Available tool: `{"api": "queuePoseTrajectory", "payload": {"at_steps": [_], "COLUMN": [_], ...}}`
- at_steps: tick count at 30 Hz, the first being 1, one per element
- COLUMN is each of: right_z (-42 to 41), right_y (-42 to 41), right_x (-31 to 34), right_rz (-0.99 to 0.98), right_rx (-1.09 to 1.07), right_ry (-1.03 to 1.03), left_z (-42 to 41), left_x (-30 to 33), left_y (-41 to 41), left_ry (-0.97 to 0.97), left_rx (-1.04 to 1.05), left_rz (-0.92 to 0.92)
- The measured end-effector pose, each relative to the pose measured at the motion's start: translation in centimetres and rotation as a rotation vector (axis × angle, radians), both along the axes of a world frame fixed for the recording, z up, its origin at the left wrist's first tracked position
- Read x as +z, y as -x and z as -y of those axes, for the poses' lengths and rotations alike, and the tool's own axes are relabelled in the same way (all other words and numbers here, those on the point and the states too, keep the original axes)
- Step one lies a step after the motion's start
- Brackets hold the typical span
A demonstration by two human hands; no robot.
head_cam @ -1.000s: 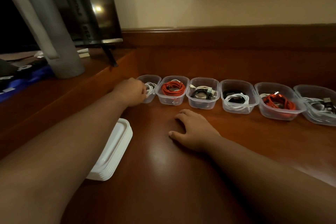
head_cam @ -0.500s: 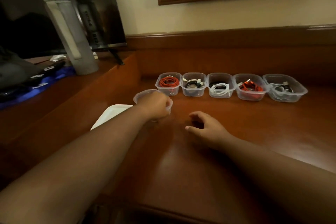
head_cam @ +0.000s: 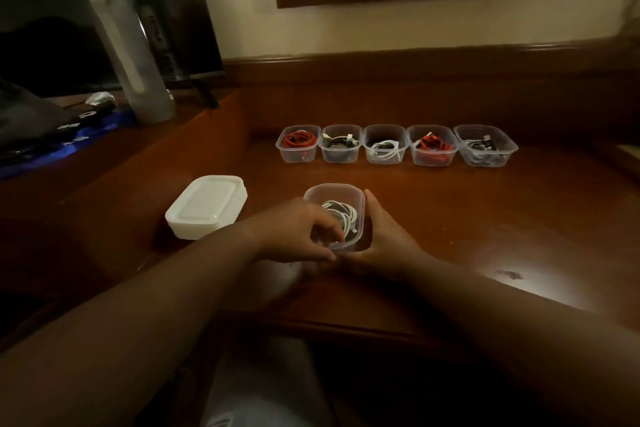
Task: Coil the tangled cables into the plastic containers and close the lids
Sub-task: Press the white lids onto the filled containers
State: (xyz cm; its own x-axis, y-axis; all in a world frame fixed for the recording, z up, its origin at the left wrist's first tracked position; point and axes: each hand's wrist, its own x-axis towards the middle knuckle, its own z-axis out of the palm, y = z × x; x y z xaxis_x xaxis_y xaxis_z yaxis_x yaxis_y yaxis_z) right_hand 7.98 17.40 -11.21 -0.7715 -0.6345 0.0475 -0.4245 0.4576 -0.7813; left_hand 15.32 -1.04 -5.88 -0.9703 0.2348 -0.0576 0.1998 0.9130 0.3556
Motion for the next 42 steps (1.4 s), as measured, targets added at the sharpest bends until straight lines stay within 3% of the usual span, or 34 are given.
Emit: {"api": "queuePoseTrajectory", "payload": {"at_steps": [2,4,6,8,10,17,24,27,31,36,39,42], "right_z": [-0.2,-0.3,-0.2,0.0,0.2,0.6,0.7,0.7,0.7,0.8,0.9,0.9], "right_y": [-0.3,-0.6,-0.6,-0.3,-0.1,0.6,0.7,0.7,0.7,0.7,0.8,1.0], "right_x": [0.1,0.2,0.2,0.1,-0.2,-0.7,-0.7,-0.8,-0.9,-0.8,-1.1,-1.5], "right_rz": [-0.011,-0.035,-0.061,-0.093,-0.122,-0.152,-0.143,-0.133,-0.138,-0.136,-0.135,-0.196], "right_rx": [0.032,0.048,0.048,0.045,0.038,0.03,0.022,0.015,0.017,0.022,0.02,0.015], "right_ry": [-0.01,-0.046,-0.076,-0.102,-0.123,-0.143,-0.169,-0.173,-0.168,-0.143,-0.135,-0.13], "left_z": [1.0,3.1,5.9,8.4,10.2,10.6,8.9,6.8,0.0,-5.4,-5.9,-5.8], "left_x": [0.4,0.5,0.5,0.4,-0.1,0.1,0.0,1.4,2.8,1.0,-0.2,-0.5], "left_y": [-0.6,-0.5,-0.2,-0.1,0.0,0.9,0.9,0.8,0.5,1.3,2.3,3.0], "left_ry": [-0.205,-0.238,0.007,0.238,0.339,0.426,0.471,0.377,0.216,0.153,0.175,0.081], "left_rx": [0.119,0.342,0.585,0.723,0.762,0.743,0.75,0.761,0.613,0.399,0.364,0.334], "left_rz": [-0.051,-0.2,-0.277,-0.195,-0.076,0.017,-0.04,-0.16,-0.342,-0.291,-0.265,-0.28]}}
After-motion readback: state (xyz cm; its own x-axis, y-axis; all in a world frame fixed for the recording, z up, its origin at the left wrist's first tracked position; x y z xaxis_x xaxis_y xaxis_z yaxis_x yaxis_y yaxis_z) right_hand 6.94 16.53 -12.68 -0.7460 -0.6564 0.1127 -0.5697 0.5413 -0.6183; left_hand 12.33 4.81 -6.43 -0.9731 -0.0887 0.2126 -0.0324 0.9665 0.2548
